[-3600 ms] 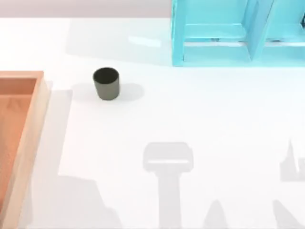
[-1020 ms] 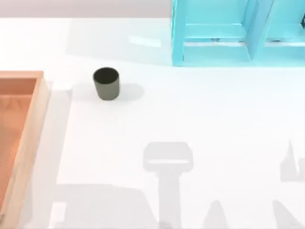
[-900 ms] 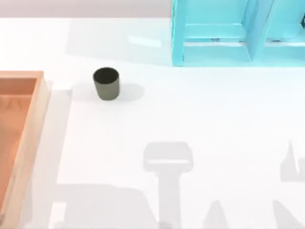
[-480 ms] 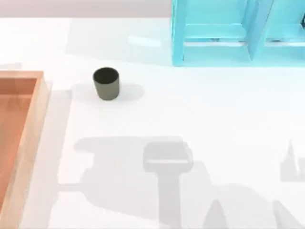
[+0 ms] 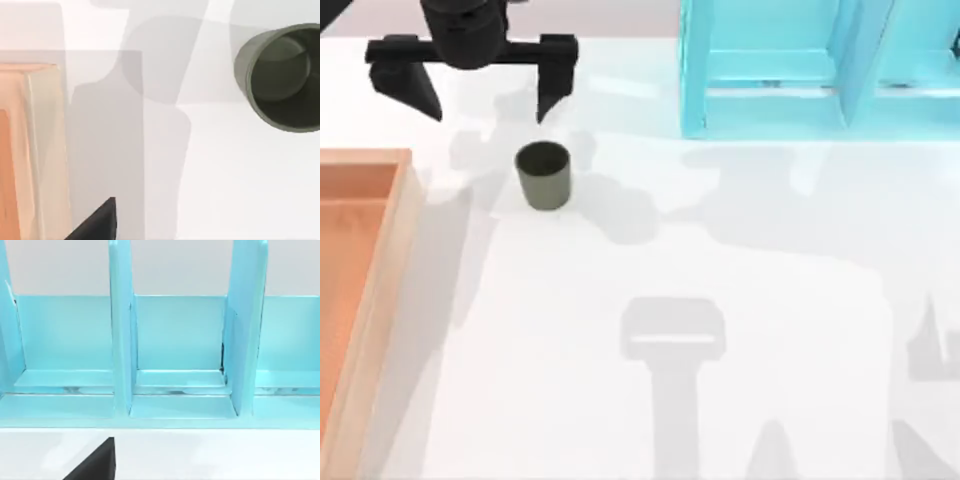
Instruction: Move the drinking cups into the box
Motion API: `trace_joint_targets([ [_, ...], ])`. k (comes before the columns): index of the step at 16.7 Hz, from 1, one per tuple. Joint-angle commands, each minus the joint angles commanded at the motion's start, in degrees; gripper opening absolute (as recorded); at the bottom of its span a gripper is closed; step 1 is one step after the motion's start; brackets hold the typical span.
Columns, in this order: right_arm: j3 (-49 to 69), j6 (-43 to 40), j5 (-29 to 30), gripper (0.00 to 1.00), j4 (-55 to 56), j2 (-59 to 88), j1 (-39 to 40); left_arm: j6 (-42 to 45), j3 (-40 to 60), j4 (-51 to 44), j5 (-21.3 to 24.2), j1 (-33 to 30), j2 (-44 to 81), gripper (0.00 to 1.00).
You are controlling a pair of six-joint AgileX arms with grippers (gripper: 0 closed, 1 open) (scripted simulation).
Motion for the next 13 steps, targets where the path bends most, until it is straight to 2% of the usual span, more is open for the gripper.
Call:
trace_joint_targets([
  [4, 0.0, 0.0, 0.0, 1.0, 0.0, 0.0, 0.0, -6.44, 6.37, 2.43, -0.55, -6.52, 6.35, 1.0],
  [9, 0.0, 0.0, 0.0, 1.0, 0.0, 0.0, 0.0, -6.51, 6.2, 2.59, -0.44, -6.54, 6.46, 1.0],
  [13, 0.0, 0.0, 0.0, 1.0, 0.0, 0.0, 0.0, -6.16, 1.92, 8.51, -0.49, -6.25, 7.94, 1.0],
])
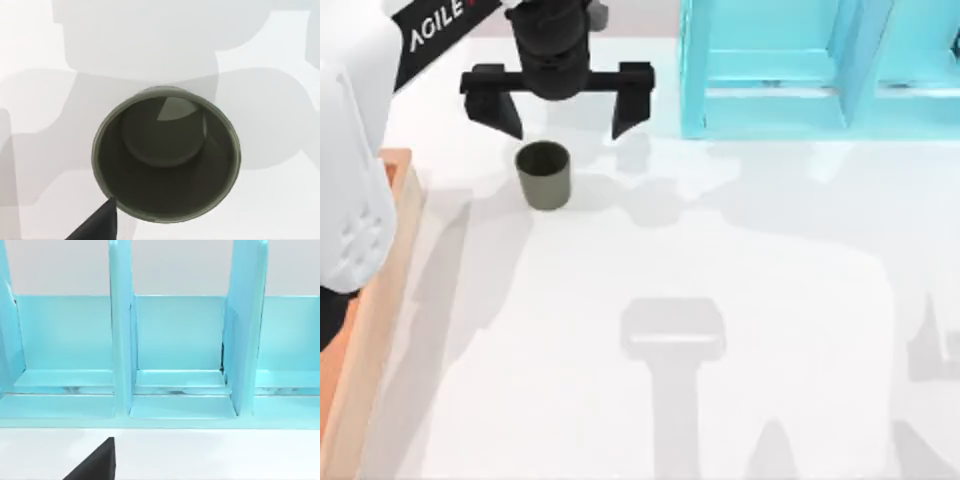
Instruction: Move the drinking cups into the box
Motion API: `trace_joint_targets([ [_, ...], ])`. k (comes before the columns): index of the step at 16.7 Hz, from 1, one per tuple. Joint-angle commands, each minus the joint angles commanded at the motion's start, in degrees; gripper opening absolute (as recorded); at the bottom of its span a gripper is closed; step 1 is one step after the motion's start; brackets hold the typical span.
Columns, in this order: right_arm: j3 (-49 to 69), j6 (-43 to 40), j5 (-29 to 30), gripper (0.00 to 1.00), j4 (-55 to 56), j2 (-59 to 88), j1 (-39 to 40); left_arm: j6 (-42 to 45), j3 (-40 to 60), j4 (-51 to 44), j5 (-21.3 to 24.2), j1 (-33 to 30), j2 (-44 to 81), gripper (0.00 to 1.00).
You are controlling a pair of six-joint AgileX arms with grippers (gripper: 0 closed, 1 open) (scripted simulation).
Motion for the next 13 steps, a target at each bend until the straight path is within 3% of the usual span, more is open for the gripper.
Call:
trace_joint_targets([
  [5, 0.0, 0.0, 0.0, 1.0, 0.0, 0.0, 0.0, 0.52, -7.55, 10.91, 0.15, 0.5, 3.06, 1.0],
  [10, 0.0, 0.0, 0.0, 1.0, 0.0, 0.0, 0.0, 0.6, -8.77, 12.41, 0.17, 0.59, 3.53, 1.0],
  [13, 0.0, 0.0, 0.0, 1.0, 0.0, 0.0, 0.0, 0.6, -8.77, 12.41, 0.17, 0.59, 3.53, 0.77],
])
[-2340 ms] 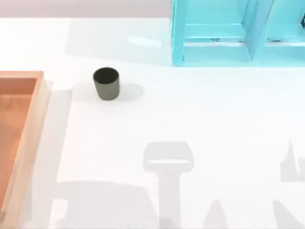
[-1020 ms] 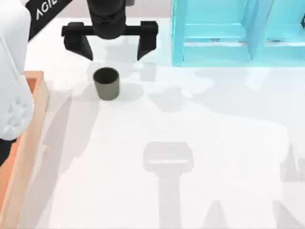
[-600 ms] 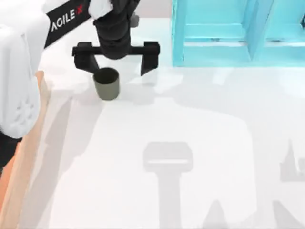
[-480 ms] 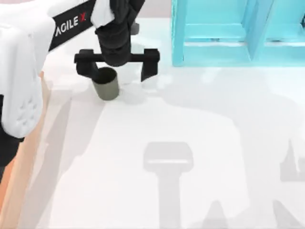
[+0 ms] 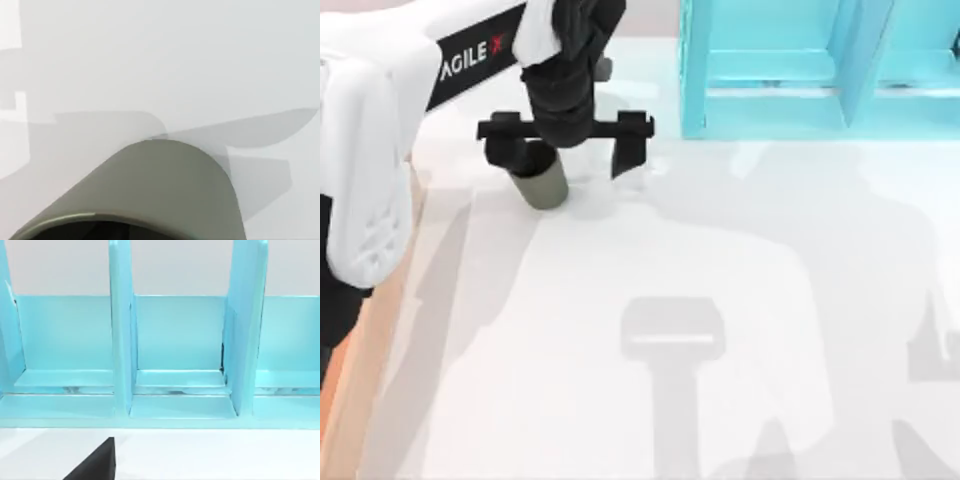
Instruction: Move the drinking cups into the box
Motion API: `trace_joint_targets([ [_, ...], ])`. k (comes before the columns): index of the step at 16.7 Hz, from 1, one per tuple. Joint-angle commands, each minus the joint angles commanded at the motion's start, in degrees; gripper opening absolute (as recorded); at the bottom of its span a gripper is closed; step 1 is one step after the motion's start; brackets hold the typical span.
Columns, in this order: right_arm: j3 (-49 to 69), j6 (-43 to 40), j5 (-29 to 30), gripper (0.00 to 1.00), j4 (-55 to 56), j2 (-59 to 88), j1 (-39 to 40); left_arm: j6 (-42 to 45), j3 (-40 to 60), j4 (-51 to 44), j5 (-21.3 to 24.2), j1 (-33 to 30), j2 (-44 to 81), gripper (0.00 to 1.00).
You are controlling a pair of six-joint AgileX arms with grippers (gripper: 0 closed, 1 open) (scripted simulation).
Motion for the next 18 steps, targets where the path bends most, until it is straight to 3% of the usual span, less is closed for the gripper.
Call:
trace_joint_targets([
  [10, 0.0, 0.0, 0.0, 1.0, 0.0, 0.0, 0.0, 0.0, 0.0, 0.0, 0.0, 0.0, 0.0, 0.02],
  [18, 0.0, 0.0, 0.0, 1.0, 0.0, 0.0, 0.0, 0.0, 0.0, 0.0, 0.0, 0.0, 0.0, 0.0],
])
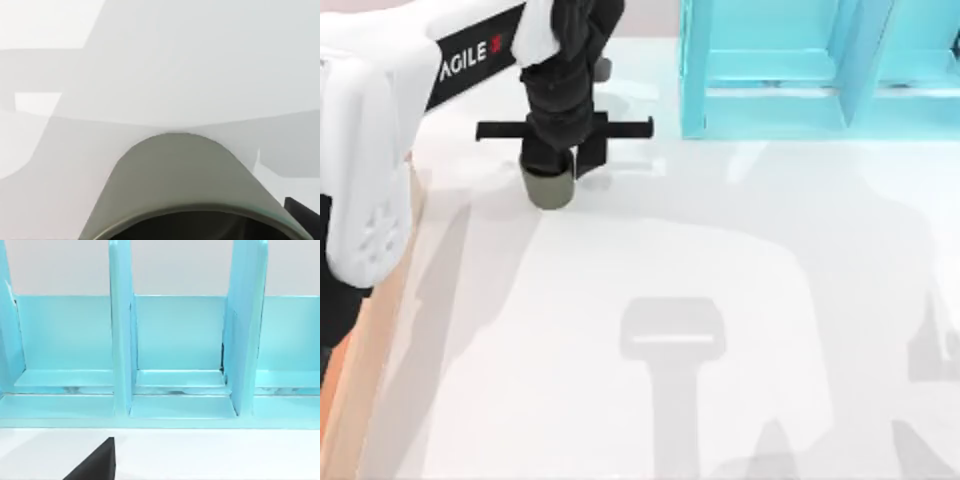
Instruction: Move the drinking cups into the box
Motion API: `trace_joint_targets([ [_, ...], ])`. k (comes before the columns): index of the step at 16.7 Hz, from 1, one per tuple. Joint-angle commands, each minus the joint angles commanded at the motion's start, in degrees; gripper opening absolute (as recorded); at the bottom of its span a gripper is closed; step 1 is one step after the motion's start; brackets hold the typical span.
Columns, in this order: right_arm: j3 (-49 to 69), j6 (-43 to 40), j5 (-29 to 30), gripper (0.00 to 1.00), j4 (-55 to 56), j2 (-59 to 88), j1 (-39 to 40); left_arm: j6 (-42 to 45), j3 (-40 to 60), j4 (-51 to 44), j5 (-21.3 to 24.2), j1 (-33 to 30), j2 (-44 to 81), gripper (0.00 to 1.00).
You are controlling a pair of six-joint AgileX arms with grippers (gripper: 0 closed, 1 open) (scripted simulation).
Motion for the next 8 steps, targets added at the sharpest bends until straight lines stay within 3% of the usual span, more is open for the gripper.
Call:
trace_joint_targets([
  [3, 0.0, 0.0, 0.0, 1.0, 0.0, 0.0, 0.0, 0.94, 0.57, -1.0, 0.06, 0.54, -0.7, 0.0],
  [8, 0.0, 0.0, 0.0, 1.0, 0.0, 0.0, 0.0, 8.25, 5.0, -11.75, 1.53, 8.19, -6.92, 0.0],
])
